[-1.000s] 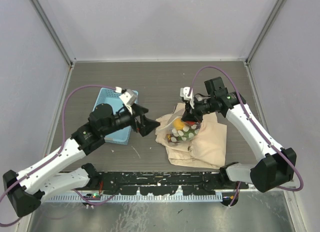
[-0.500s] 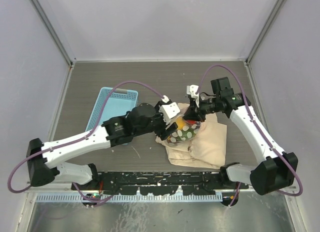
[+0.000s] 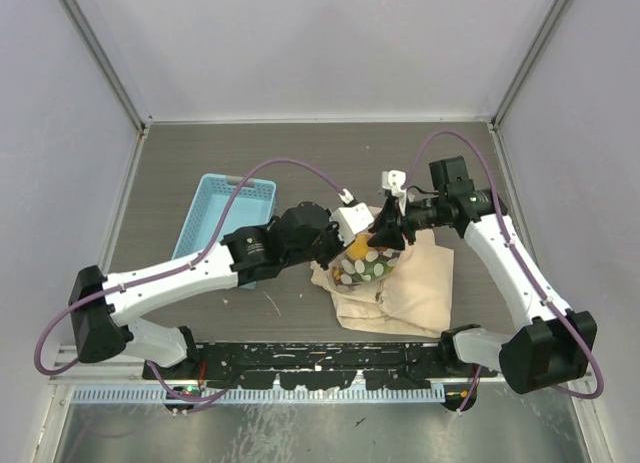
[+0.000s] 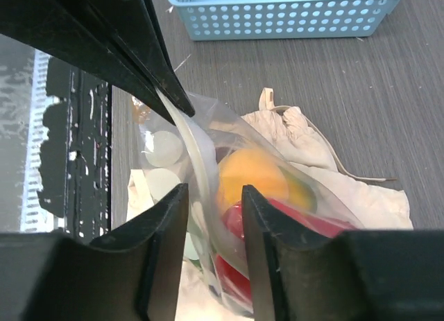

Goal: Open the zip-top bag and remove the fake food
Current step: Adjust the zipper food storage bag at the center of the board.

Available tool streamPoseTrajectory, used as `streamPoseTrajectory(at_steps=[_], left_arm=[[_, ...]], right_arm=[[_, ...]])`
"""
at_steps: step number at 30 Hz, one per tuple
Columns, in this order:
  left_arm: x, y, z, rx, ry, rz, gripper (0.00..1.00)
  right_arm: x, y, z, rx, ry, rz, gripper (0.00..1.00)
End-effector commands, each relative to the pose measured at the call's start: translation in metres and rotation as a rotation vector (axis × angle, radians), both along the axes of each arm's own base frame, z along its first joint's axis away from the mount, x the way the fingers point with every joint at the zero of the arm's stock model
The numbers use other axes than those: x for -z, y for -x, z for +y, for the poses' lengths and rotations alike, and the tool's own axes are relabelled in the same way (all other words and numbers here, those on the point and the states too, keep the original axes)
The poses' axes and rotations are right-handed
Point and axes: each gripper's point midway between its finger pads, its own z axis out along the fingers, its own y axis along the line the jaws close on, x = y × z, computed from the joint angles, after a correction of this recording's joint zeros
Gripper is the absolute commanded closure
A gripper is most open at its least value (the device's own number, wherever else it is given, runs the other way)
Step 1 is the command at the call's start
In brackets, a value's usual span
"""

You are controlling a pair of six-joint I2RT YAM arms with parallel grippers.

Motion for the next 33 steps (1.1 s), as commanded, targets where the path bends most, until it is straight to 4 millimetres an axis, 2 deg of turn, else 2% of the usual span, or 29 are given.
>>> streamPoseTrajectory(at_steps=[1, 4, 9, 10, 11, 16, 20, 24, 29, 33], left_arm=[[-0.021, -0.004, 0.005, -0.001, 0.062, -0.073, 1.00], [-0.020, -0.005, 0.010, 0.023, 0.083, -0.076, 1.00], [-0.009, -0.009, 0.018, 0.059, 0.083, -0.043, 1.00], [-0.012, -0.008, 0.020, 0.064, 0.094, -0.044, 1.00], [-0.017, -0.007, 0.023, 0.067, 0.109, -0.047, 1.00], [-0.013, -0.001, 0.026, 0.090, 0.138, -0.030, 1.00], [-0.004, 0.007, 0.030, 0.115, 0.151, -0.027, 1.00], [-0.001, 0.011, 0.034, 0.123, 0.161, -0.030, 1.00], [0.000, 0.015, 0.037, 0.129, 0.170, -0.027, 1.00], [0.000, 0.017, 0.040, 0.134, 0.173, -0.029, 1.00]], right_arm=[[-0.047, -0.001, -0.021, 0.006, -0.121, -0.080, 0.48], [-0.069, -0.006, -0.052, 0.085, -0.186, -0.084, 0.37], [-0.079, -0.024, -0.084, 0.194, -0.195, -0.112, 0.33], [-0.081, -0.028, -0.088, 0.207, -0.198, -0.116, 0.32], [-0.081, -0.032, -0.092, 0.220, -0.198, -0.118, 0.32], [-0.060, -0.047, -0.102, 0.183, -0.157, -0.227, 0.27], [-0.049, -0.055, -0.102, 0.126, -0.177, -0.349, 0.18], [-0.042, -0.054, -0.089, 0.074, -0.288, -0.382, 0.06], [-0.029, -0.048, -0.065, -0.007, -0.314, -0.334, 0.06], [-0.029, -0.045, -0.050, -0.060, -0.329, -0.310, 0.08]])
